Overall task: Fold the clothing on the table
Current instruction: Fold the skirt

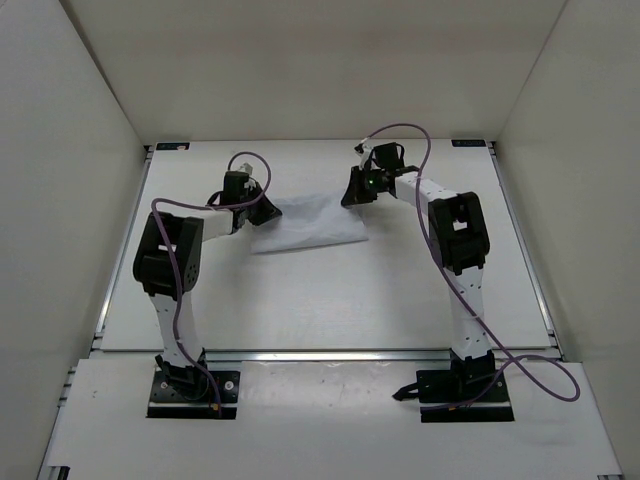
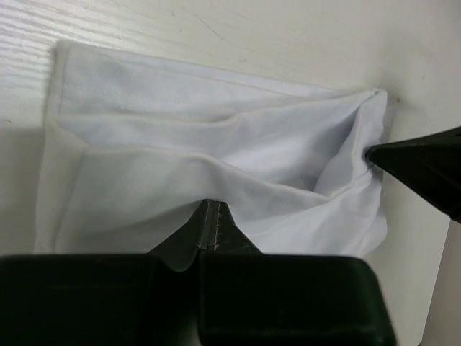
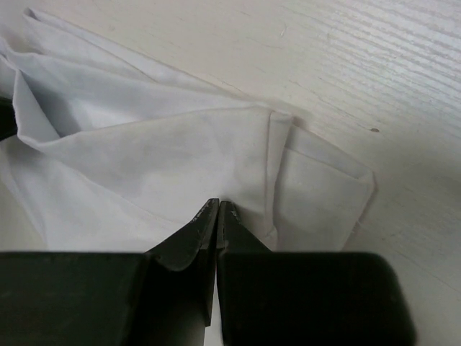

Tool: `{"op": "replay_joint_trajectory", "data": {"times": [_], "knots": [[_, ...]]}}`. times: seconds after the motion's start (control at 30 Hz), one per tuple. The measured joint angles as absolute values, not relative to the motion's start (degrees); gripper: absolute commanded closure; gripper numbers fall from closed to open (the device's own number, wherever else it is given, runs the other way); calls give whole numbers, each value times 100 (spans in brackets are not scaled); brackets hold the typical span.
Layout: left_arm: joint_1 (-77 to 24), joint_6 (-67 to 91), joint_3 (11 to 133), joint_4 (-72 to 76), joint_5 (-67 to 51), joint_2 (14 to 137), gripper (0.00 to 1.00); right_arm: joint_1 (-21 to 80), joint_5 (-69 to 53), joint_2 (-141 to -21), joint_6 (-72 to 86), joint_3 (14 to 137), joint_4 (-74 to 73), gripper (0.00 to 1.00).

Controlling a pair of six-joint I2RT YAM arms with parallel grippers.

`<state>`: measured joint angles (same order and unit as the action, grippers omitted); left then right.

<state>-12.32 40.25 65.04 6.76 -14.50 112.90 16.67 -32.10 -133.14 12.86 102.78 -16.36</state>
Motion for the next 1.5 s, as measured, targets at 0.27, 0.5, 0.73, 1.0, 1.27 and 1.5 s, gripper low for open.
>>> {"op": "replay_joint_trajectory", "data": {"times": [0.27,0.5,0.73,1.0,1.27,1.5], "knots": [[-1092,3660,7347,-263,-1070,11730,100,1531,-3151,-13179,1205,9804,-1514,100],[-1422,3098,8322,-1188,-425,12088,100,1433,-2993,-12958,1087,9476,-1472,99],[-1354,3024,7701,-1240,-449,11616,95,1031,-3002,-12191,1337,8965,-1529,65],[-1426,2884,7391,-1127,-523,10569,91,530,-3061,-11076,1321,8648,-1531,48],[-2060,3179,6702,-593,-648,10409,100,742,-3301,-11231,1310,7684,-1684,48],[-2180,3365,6713,-561,-530,10908,100,897,-3365,-11439,1343,7596,-1662,44]]}}
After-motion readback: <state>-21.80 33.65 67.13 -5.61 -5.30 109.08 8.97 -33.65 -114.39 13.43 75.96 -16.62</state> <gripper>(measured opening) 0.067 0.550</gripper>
